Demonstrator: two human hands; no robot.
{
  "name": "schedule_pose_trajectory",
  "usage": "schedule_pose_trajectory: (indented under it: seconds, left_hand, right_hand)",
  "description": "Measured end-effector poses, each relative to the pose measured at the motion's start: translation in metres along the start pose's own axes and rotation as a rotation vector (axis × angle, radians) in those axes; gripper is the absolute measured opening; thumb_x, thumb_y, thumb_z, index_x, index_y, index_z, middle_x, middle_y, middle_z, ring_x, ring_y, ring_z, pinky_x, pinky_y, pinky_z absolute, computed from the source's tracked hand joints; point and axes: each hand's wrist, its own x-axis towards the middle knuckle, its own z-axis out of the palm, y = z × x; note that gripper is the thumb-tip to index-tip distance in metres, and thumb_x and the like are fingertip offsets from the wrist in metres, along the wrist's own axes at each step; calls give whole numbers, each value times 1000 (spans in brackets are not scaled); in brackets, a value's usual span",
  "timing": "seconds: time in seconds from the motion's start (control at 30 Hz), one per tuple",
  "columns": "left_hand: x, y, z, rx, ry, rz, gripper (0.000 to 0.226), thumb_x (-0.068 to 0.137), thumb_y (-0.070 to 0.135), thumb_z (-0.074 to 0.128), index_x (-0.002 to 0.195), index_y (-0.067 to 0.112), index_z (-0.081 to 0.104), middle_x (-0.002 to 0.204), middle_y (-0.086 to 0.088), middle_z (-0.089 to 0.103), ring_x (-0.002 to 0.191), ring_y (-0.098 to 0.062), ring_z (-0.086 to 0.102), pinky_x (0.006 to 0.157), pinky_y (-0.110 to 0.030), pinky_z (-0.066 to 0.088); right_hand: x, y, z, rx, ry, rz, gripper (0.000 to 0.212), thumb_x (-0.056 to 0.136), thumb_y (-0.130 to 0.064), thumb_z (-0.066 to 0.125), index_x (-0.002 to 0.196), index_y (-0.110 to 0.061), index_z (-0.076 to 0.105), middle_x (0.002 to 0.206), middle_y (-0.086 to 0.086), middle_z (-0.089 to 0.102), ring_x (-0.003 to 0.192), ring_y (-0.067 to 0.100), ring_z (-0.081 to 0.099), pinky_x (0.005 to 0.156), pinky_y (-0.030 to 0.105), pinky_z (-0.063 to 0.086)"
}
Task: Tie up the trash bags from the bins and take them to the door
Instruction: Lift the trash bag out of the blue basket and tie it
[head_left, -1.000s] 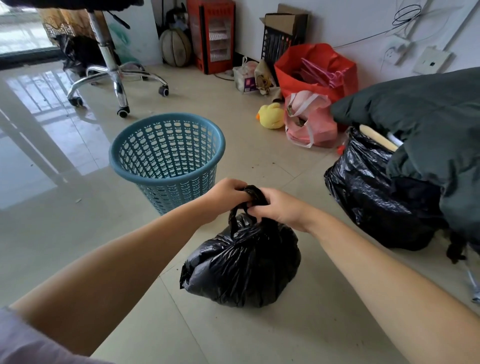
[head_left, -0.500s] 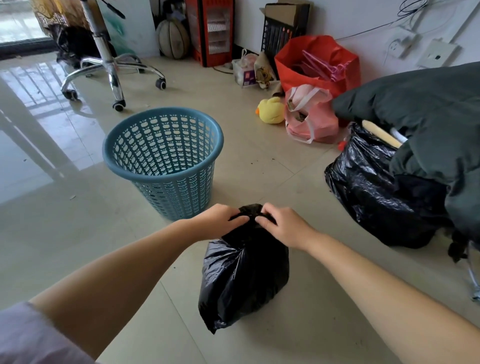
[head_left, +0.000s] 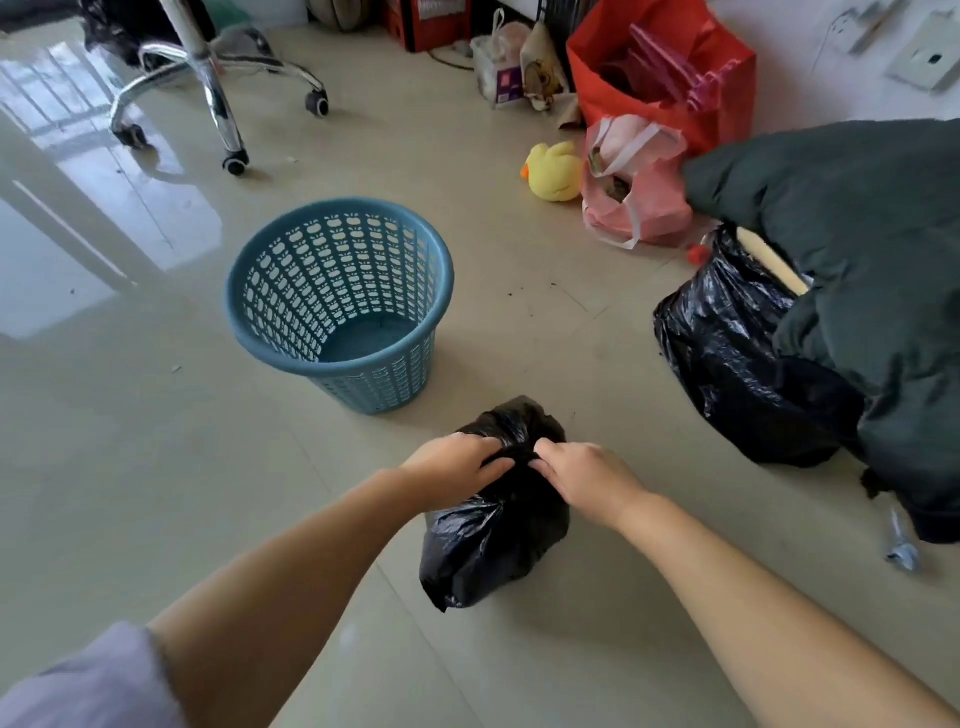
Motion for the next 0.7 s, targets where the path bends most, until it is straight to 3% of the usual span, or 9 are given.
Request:
schedule_pose_trajectory:
  seconds: [0.17, 0.5, 0.6, 0.7]
  left_hand:
    - [-55, 46, -68, -16, -90, -35, 28, 99, 41, 35, 90, 19, 48, 101, -9, 62, 96, -29, 56, 75, -35, 41]
    - [-176, 135, -249, -43, -64, -73, 31, 98, 40, 38, 91, 13, 53, 94, -10, 62, 88, -28, 58, 80, -42, 49]
    - [-215, 163, -296, -45, -37, -73, 27, 99, 39, 39, 86, 17, 48, 87, -7, 57, 82, -26, 55, 75, -39, 47]
    - [-248, 184, -330, -12, -25, -86, 24, 99, 38, 38, 84, 20, 43, 82, -1, 51, 79, -24, 53, 70, -36, 43]
  right_hand:
    - [-47, -39, -78, 33, -89, 34, 30, 100, -38, 31, 97, -10, 42, 94, 12, 63, 91, 36, 58, 70, 42, 44]
    - [-124, -136, -279, 119, -93, 10, 22, 100, -35, 34, 85, -18, 32, 90, 13, 62, 89, 37, 57, 72, 46, 46]
    - [-150, -165, -332, 136, -80, 17, 26, 100, -35, 33, 90, -12, 39, 93, 15, 62, 89, 38, 58, 73, 46, 46]
    - [-174, -191, -376, 151, -88, 11, 24, 101, -35, 32, 86, -16, 32, 90, 14, 60, 86, 37, 57, 71, 43, 43]
